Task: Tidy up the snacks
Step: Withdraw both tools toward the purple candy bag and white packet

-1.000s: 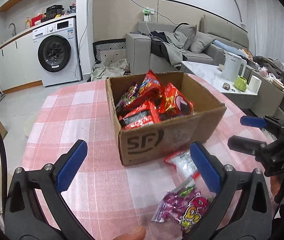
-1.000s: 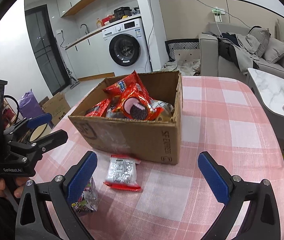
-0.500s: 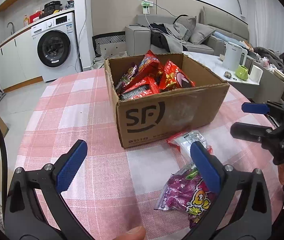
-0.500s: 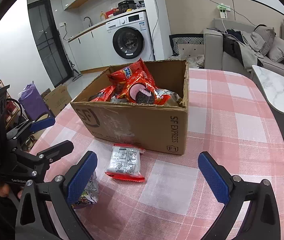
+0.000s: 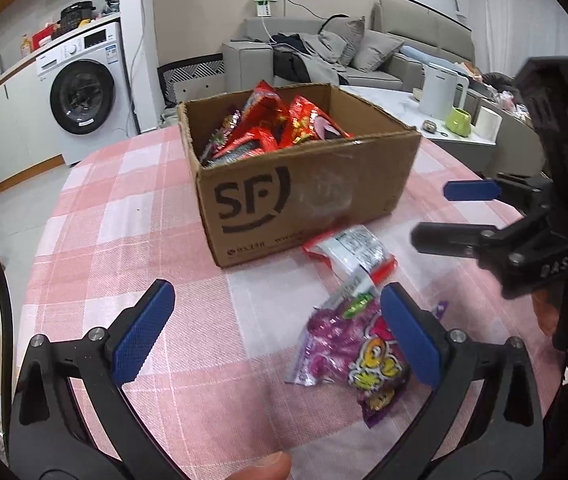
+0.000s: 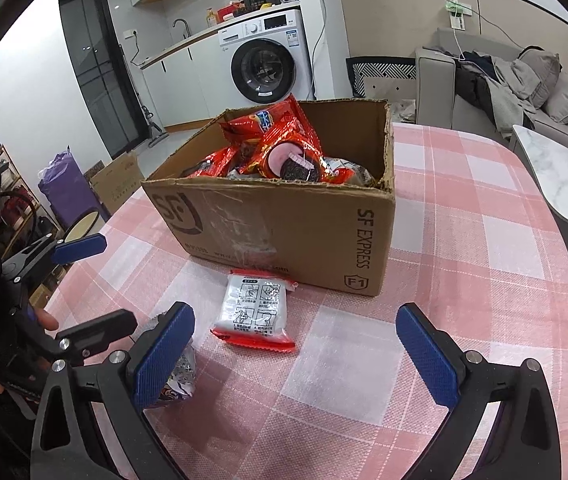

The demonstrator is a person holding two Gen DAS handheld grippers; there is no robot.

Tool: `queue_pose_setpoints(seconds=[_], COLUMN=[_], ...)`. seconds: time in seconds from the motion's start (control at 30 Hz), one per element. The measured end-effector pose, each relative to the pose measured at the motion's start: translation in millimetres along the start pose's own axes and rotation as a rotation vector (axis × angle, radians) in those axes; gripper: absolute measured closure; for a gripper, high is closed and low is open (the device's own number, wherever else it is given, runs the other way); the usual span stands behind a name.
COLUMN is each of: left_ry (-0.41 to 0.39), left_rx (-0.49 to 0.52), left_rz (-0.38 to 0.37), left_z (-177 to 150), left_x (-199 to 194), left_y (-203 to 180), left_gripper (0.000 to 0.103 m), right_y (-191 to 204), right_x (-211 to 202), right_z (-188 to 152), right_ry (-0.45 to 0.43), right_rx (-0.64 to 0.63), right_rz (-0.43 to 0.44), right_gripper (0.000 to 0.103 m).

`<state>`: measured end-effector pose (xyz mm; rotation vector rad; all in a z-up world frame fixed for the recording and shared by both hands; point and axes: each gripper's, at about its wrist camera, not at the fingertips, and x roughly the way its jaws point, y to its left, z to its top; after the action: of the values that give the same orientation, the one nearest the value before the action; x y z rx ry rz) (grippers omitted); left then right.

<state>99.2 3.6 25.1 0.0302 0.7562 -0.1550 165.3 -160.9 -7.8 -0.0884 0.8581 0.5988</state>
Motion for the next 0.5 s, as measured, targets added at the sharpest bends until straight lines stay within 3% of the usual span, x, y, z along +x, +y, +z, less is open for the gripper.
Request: queue_pose_setpoints(seconds=[0.17,0.5], left_ry=[0.022,0.103], left_rx=[0.033,0.128], left_rz=[-0.058,-0.087], left_z=[-6.8,-20.5], left_x=[-0.1,15.1], left_y=[-9.3,-29.8], left_gripper=[0.001,0.001], right_y=[0.1,-3.0], right_x=[3.3,2.7], right_z=[-1.4,-0.6], right_ry=[0.013,0.015], right_rx=[-0.002,-0.003], right_rz=[-0.002,-0.007], right_gripper=[0.0,0.0])
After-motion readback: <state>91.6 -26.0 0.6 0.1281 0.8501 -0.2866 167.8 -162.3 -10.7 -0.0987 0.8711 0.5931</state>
